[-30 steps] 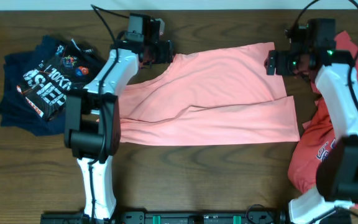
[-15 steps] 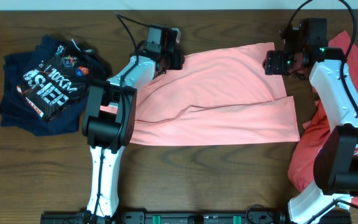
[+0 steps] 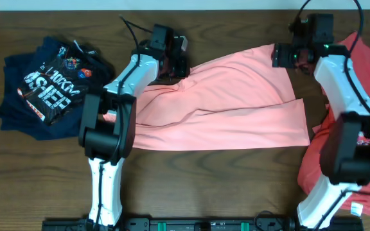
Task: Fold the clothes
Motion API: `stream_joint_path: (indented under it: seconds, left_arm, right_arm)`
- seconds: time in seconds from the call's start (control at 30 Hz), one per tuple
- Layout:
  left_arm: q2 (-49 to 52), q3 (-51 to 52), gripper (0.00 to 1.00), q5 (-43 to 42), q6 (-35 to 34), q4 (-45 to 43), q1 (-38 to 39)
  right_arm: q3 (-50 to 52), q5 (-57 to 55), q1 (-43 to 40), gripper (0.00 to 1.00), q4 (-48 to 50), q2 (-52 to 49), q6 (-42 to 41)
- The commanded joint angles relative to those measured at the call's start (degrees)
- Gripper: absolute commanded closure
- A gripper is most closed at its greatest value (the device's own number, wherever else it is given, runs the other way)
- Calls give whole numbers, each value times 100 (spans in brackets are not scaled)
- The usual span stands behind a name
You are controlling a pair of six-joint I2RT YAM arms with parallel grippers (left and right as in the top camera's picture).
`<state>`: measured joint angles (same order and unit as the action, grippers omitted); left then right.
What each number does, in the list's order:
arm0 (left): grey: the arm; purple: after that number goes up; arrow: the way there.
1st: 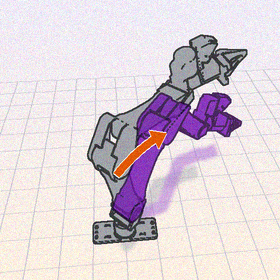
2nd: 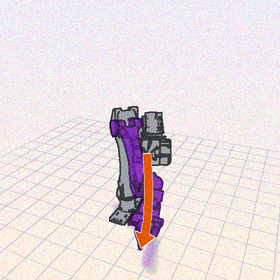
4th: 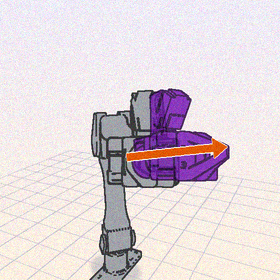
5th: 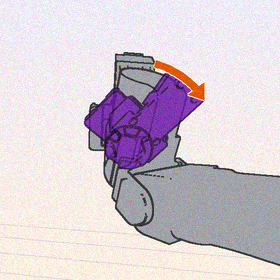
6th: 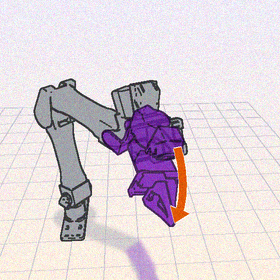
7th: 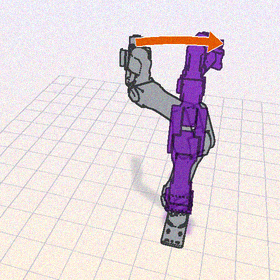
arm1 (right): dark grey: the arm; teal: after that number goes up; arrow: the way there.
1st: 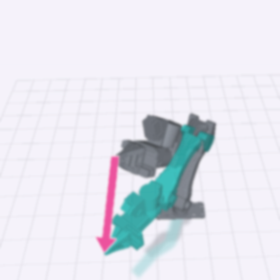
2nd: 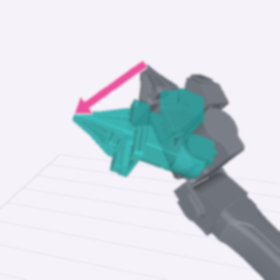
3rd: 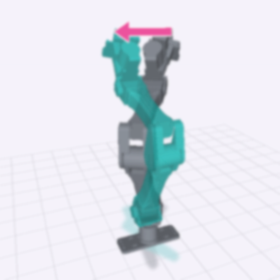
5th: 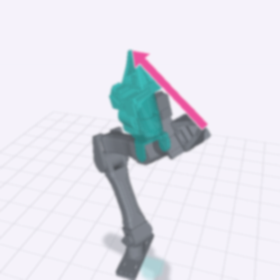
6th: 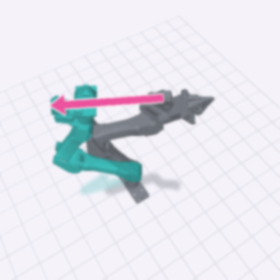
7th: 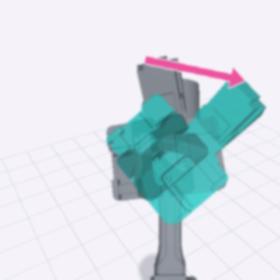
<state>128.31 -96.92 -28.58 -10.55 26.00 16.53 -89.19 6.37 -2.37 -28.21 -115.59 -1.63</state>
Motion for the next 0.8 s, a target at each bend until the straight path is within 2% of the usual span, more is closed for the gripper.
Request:
stream_joint_path:
  seconds: [0.0, 0.23, 0.53, 0.57, 0.6, 0.7, 0.77]
  left_arm:
    - [-264, -50, 94, -168, -24, 175, 15]
    - [-264, -48, 94, -166, -24, 481, 79]
    - [-262, -44, 94, 37, -22, 490, 223]
    - [-262, -44, 94, 114, -20, 503, 249]
    - [-262, -44, 94, 149, -22, 505, 258]
    - [-262, -44, 94, 162, -22, 505, 256]
    - [-262, -44, 94, 162, -22, 507, 247]
  right_arm:
    - [-181, -28, 59, 18, 476, -494, 0]
    - [-192, 205, 96, 16, 1965, -1434, -2]
    - [-195, 308, 247, 19, 2861, -2015, -212]
    - [-195, 310, 278, 23, 2863, -2026, -216]
    - [-195, 284, 304, 30, 2857, -2046, -214]
    - [-195, 186, 319, 71, 2793, -2046, -227]
    - [-195, -9, 308, 89, 2697, -2044, -313]
